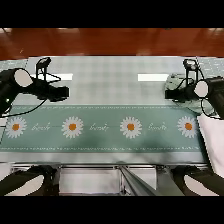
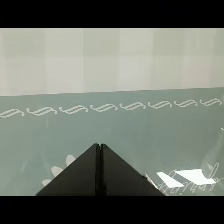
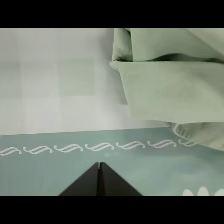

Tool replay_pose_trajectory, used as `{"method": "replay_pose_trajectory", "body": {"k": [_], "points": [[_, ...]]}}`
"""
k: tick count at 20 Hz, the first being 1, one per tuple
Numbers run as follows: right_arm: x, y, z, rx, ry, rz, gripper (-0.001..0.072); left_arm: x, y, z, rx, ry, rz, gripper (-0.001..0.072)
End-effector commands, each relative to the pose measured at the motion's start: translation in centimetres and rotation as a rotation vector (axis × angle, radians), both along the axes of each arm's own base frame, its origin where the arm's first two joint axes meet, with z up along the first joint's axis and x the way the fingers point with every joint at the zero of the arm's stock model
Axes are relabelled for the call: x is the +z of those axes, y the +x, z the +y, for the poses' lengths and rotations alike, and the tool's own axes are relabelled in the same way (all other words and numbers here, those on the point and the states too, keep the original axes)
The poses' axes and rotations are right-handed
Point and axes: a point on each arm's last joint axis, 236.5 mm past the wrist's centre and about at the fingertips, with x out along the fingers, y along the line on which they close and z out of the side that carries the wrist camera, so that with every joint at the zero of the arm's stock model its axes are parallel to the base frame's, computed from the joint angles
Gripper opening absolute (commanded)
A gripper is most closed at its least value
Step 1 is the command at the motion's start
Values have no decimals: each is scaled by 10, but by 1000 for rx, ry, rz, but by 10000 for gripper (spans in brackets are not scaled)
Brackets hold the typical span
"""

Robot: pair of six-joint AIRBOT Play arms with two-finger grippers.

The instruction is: Fold the shirts.

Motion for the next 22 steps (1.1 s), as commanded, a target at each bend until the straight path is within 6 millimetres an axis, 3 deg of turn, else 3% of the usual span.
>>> {"method": "replay_pose_trajectory", "body": {"k": [1, 14, 18, 22], "points": [[0, 0, 0, -1, 0, -1, 23, 0, 0, 0, -1, 1, 1, 17], [0, 0, 0, -1, 1, -1, 23, 0, 0, 0, -1, 1, 1, 17], [12, 23, 4, 8, 14, -107, 23, 1, 3, 0, 3, -1, -14, 17], [29, 48, 9, 19, 33, -238, 23, 7, 22, 2, 25, -7, -92, 17]]}}
